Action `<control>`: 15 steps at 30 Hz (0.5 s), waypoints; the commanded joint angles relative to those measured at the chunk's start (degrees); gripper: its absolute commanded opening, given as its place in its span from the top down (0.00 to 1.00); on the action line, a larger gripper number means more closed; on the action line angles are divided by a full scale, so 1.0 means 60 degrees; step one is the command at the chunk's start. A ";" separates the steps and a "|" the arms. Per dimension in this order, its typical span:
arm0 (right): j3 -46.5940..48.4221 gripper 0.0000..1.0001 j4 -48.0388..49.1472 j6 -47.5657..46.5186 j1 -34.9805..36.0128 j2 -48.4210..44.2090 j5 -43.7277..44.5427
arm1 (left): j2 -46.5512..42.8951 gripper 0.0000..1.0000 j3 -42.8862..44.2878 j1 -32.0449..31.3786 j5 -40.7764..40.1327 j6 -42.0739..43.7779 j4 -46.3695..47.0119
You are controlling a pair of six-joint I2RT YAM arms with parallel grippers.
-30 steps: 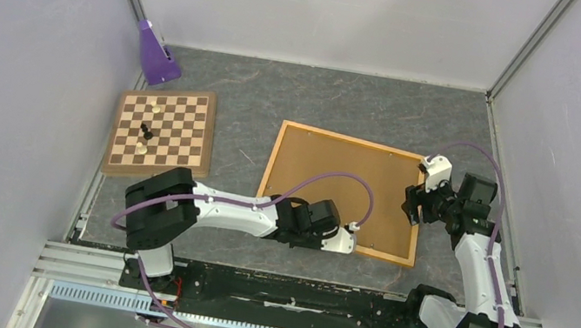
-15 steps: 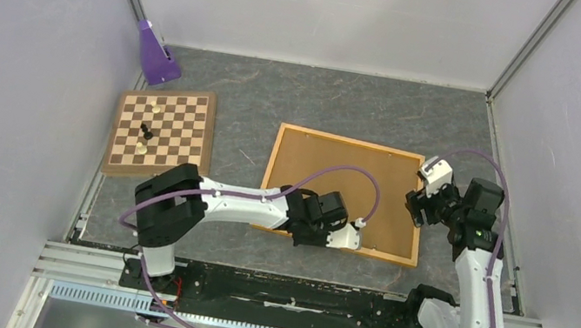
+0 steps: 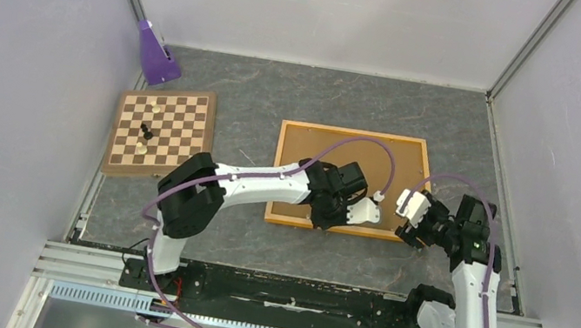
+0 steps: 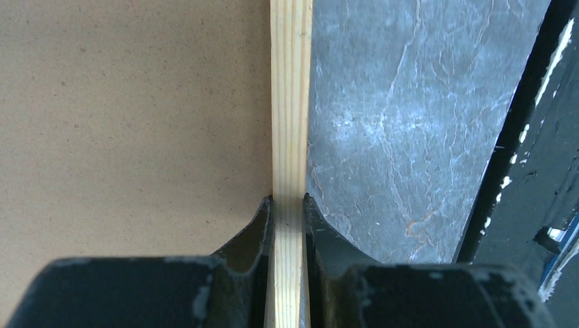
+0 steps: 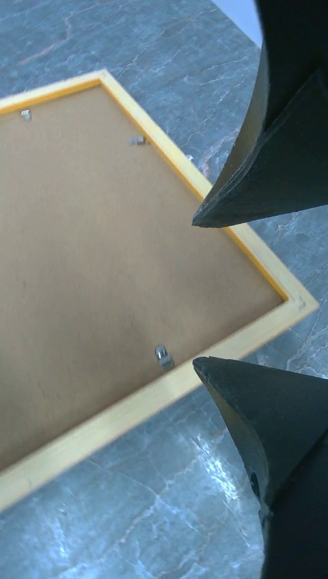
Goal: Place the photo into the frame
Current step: Turn over the photo frame at the center of the board.
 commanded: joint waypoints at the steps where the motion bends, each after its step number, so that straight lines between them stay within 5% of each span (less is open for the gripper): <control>1: -0.0294 0.27 -0.0776 -0.1734 0.0049 -0.0342 -0.0330 | 0.0389 0.98 0.1252 0.0188 0.0888 -0.0518 -0.0504; 15: -0.2287 0.27 0.0873 -0.2748 0.0135 -0.1863 0.0523 | 0.0765 0.98 0.2403 0.0280 0.1494 -0.0661 -0.1441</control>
